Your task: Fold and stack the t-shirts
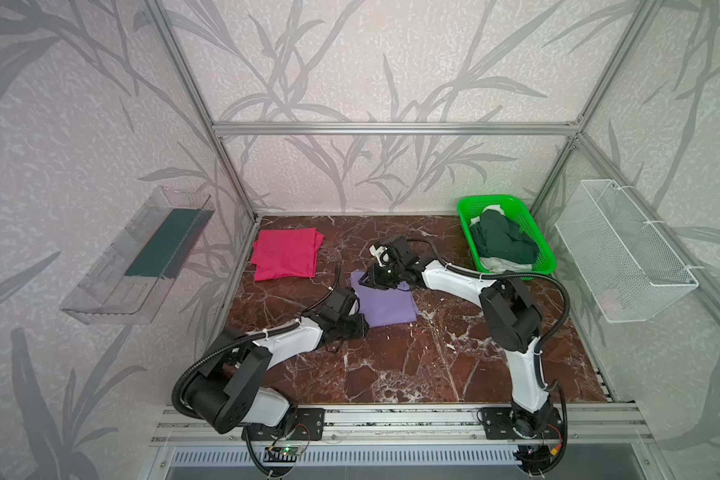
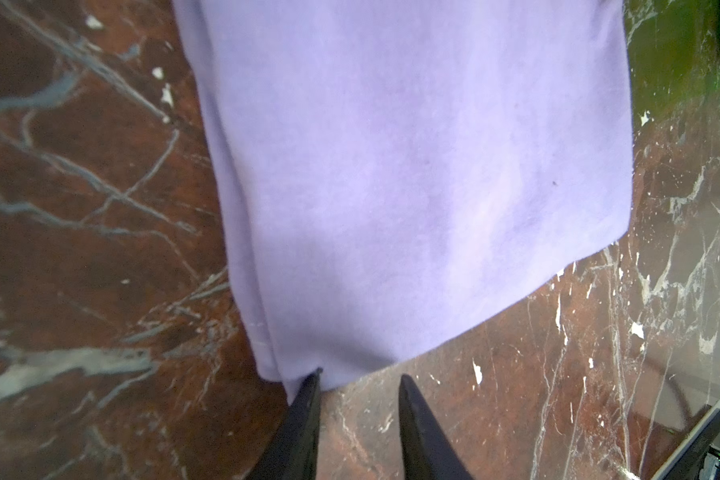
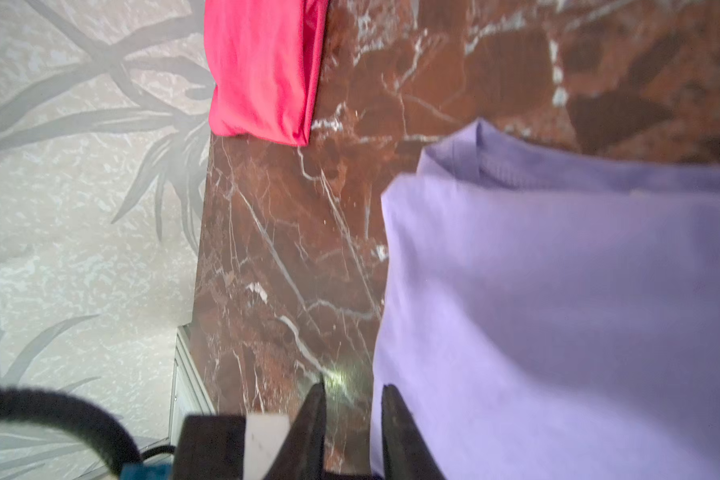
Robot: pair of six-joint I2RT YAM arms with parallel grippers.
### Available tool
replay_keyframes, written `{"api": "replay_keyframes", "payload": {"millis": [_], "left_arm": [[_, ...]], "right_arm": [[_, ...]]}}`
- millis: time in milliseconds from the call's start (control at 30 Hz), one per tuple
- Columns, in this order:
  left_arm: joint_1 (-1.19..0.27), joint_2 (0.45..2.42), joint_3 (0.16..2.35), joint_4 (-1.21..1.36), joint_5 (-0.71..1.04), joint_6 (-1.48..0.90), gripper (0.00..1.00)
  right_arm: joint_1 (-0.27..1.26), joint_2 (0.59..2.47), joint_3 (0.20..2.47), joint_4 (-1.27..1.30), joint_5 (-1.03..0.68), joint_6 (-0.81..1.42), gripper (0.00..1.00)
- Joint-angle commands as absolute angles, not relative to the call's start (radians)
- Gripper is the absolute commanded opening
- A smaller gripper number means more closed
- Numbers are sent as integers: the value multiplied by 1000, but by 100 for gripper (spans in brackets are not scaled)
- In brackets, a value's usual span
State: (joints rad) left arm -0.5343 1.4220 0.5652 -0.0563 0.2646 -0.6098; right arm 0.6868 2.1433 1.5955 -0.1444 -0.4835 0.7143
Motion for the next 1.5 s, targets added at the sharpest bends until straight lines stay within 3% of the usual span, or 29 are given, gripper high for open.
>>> {"api": "replay_keyframes", "payload": {"millis": [0, 333, 700, 867, 1133, 1467], "left_arm": [[-532, 1418, 545, -78, 265, -609, 34], [-531, 1363, 570, -131, 264, -581, 34], [-464, 1320, 746, -244, 196, -506, 37], [-367, 1481, 921, -193, 266, -484, 36], [-351, 1846, 1247, -185, 314, -469, 32], [-283, 2022, 1308, -88, 305, -530, 31]], "right_arm": [[655, 2255, 1652, -147, -512, 736, 25], [595, 2424, 1740, -32, -591, 817, 25], [511, 2227, 1616, 60, -652, 798, 27], [450, 2199, 1548, 69, -669, 788, 28], [391, 2265, 1557, 71, -702, 788, 27], [359, 2337, 1573, 44, -696, 772, 27]]}}
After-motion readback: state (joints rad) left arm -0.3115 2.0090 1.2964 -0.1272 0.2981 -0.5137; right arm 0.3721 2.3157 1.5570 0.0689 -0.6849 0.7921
